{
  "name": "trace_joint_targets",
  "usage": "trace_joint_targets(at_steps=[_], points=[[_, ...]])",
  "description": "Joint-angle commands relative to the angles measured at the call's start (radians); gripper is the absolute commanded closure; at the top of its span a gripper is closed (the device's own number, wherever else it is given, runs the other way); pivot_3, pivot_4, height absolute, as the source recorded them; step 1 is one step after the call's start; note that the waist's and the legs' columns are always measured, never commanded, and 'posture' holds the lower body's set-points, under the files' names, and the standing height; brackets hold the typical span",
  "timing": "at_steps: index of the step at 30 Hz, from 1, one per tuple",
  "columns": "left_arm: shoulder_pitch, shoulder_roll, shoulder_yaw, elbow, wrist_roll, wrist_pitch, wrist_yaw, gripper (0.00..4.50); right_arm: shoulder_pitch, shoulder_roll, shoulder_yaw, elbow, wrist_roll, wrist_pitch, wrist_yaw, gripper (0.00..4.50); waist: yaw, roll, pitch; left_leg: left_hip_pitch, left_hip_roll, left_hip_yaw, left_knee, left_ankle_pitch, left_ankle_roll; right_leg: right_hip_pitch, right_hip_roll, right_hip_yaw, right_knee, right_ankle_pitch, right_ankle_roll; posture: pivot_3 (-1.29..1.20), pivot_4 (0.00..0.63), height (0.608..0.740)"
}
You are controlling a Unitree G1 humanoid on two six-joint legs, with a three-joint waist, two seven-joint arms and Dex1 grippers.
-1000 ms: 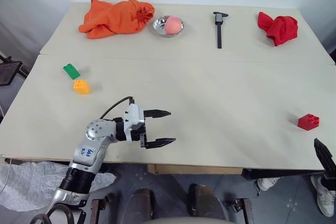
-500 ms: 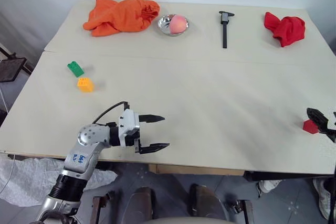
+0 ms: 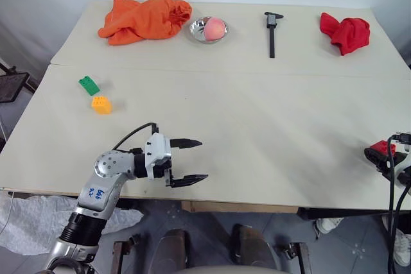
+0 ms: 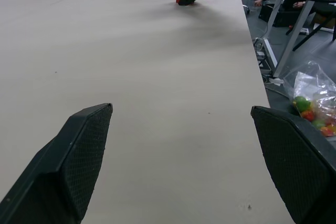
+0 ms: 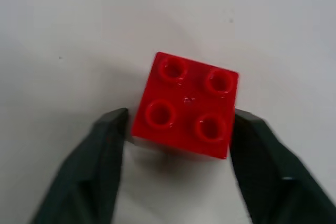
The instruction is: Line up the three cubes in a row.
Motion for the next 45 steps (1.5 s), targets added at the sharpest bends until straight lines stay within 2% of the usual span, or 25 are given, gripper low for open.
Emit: trace_joint_targets(at_steps=[1, 6, 10, 13, 16, 24, 32, 36, 41, 43, 45], points=[[-0.008, -0.003, 0.036, 0.003, -0.006, -0.028, 0.009, 0.00, -0.025, -0.002, 0.010, -0.039, 0.005, -0.042, 0.057, 2.99, 0.000, 0.000, 0.000, 0.000, 0.000, 0.000, 0.000, 0.000, 0.000, 0.000, 0.000, 0.000, 0.000, 0.000, 0.000, 0.00, 0.150, 0.740], [-0.009, 0.001, 0.066, 0.030, -0.022, -0.032, -0.001, 0.00, -0.071, -0.032, 0.093, -0.056, -0.010, -0.122, 0.182, 3.00, -0.003, 0.000, 0.000, 0.000, 0.001, 0.002, 0.000, 0.000, 0.000, -0.001, 0.001, 0.001, 0.000, 0.000, 0.000, 0.00, 0.150, 0.740], [-0.024, -0.011, 0.111, 0.099, -0.023, -0.068, 0.012, 0.00, -0.187, -0.107, 0.363, -0.120, -0.039, -0.323, 0.576, 3.00, -0.013, 0.000, 0.000, 0.000, 0.001, 0.004, 0.000, 0.000, 0.000, -0.002, 0.001, 0.003, 0.000, 0.001, 0.001, 0.00, 0.150, 0.740], [-0.039, -0.010, 0.124, 0.149, -0.010, -0.094, 0.010, 0.00, -0.350, -0.135, 0.600, 0.024, -0.198, -0.549, 0.820, 3.00, -0.025, -0.001, 0.001, 0.001, 0.001, 0.003, 0.000, 0.000, 0.000, -0.002, 0.001, 0.003, 0.001, 0.001, 0.001, 0.00, 0.150, 0.740], [-0.049, -0.012, 0.128, 0.168, -0.003, -0.106, 0.012, 0.00, -0.519, -0.087, 0.721, 0.242, -0.299, -0.701, 0.930, 3.00, -0.026, -0.003, 0.002, 0.000, 0.001, 0.003, 0.001, 0.000, 0.000, -0.002, 0.001, 0.003, 0.000, 0.001, 0.001, 0.00, 0.150, 0.740], [-0.005, 0.005, 0.152, 0.128, -0.001, -0.100, 0.043, 0.00, -0.810, 0.047, 0.813, 0.783, -0.424, -1.042, 1.159, 3.00, -0.029, -0.004, 0.002, -0.002, 0.001, 0.004, 0.001, -0.001, 0.000, -0.002, 0.001, 0.001, -0.003, 0.001, 0.002, 0.00, 0.150, 0.740], [0.044, 0.010, 0.171, 0.083, -0.005, -0.096, 0.073, 0.00, -0.926, 0.114, 0.814, 1.047, -0.501, -1.198, 1.258, 3.00, -0.038, -0.004, 0.002, -0.001, 0.001, 0.004, 0.002, 0.000, 0.000, -0.002, 0.001, 0.001, -0.001, 0.001, 0.002, 0.00, 0.150, 0.740], [0.062, 0.009, 0.181, 0.072, -0.001, -0.097, 0.093, 0.00, -0.960, 0.136, 0.790, 1.110, -0.519, -1.226, 1.225, 1.63, -0.051, -0.004, 0.002, -0.001, 0.002, 0.003, 0.004, -0.001, 0.000, -0.002, 0.001, 0.002, 0.000, 0.001, 0.002, 0.00, 0.150, 0.740], [0.098, 0.010, 0.217, 0.055, -0.002, -0.108, 0.140, 0.00, -0.967, 0.128, 0.738, 1.098, -0.484, -1.248, 1.268, 0.03, -0.053, -0.004, 0.002, -0.001, 0.002, 0.004, 0.006, -0.001, 0.000, -0.002, 0.001, 0.002, 0.002, 0.001, 0.002, 0.00, 0.150, 0.740], [0.138, 0.007, 0.266, 0.037, -0.014, -0.113, 0.180, 0.00, -0.937, 0.113, 0.692, 1.026, -0.397, -1.227, 1.313, 0.03, -0.054, -0.004, 0.002, -0.001, 0.002, 0.004, 0.006, -0.001, -0.001, -0.002, 0.001, 0.002, 0.003, 0.001, 0.002, 0.00, 0.150, 0.740], [0.196, -0.016, 0.353, 0.010, -0.049, -0.112, 0.251, 0.00, -0.866, 0.092, 0.659, 0.874, -0.269, -1.126, 1.328, 0.03, -0.053, -0.004, 0.003, -0.001, 0.003, 0.004, 0.006, -0.001, -0.001, -0.002, 0.001, 0.002, 0.004, 0.001, 0.002, 0.00, 0.150, 0.740]])
